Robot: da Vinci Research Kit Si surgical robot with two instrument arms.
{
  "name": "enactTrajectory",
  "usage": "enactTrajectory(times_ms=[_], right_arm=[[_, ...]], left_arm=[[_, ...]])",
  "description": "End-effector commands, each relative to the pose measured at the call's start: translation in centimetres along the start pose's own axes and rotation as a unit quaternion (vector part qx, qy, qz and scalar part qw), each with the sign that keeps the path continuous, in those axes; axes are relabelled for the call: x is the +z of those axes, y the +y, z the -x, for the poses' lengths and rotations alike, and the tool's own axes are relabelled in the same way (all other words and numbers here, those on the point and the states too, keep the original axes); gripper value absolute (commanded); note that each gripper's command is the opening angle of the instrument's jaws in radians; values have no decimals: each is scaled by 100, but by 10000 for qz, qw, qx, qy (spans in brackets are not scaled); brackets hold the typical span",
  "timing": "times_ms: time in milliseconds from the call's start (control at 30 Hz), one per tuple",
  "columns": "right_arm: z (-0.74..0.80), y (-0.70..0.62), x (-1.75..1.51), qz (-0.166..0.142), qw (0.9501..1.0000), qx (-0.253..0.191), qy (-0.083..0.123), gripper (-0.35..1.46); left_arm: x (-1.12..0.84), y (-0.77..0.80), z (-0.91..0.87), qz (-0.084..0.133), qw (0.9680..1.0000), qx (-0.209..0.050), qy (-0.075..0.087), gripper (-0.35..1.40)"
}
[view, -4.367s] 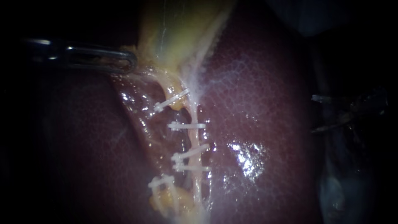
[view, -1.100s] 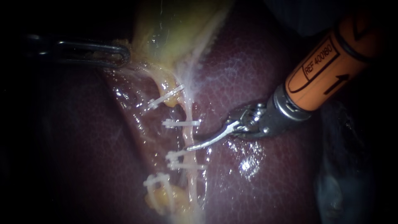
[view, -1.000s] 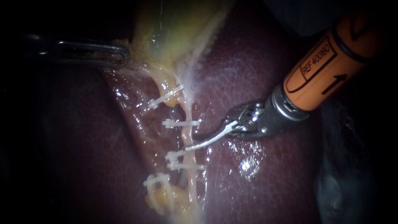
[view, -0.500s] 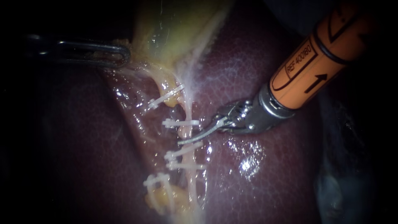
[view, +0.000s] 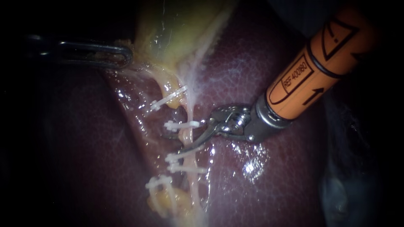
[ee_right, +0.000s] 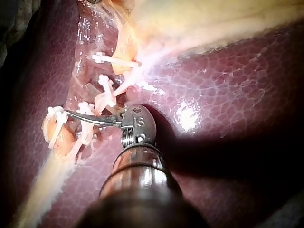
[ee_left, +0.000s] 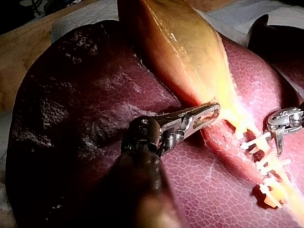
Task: Go to the cutting position right tube
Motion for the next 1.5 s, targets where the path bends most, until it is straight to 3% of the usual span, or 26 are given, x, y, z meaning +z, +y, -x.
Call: enactTrajectory(times_ms=[33, 167, 567, 833, 1233, 1500], right_arm=[[0, 0, 1, -51, 10000, -53, 58, 82], [-4, 2, 9, -181, 9991, -339, 185, 82], [-11, -3, 34, -180, 9953, -934, 183, 87], [-17, -10, 54, -199, 9953, -937, 175, 102], [-39, -36, 66, -322, 9948, -901, 338, 107], [-42, -38, 65, -324, 9946, -925, 344, 109]], left_arm=[[0, 0, 0, -7, 10000, 1, 1, -35], [1, 0, 0, -6, 10000, 0, 0, -35], [2, 0, 0, -3, 10000, 0, 0, -35], [2, 0, 1, -2, 10000, -1, -1, -35], [2, 0, 1, -2, 10000, -1, -1, -35], [2, 0, 1, -2, 10000, -1, -1, -35]])
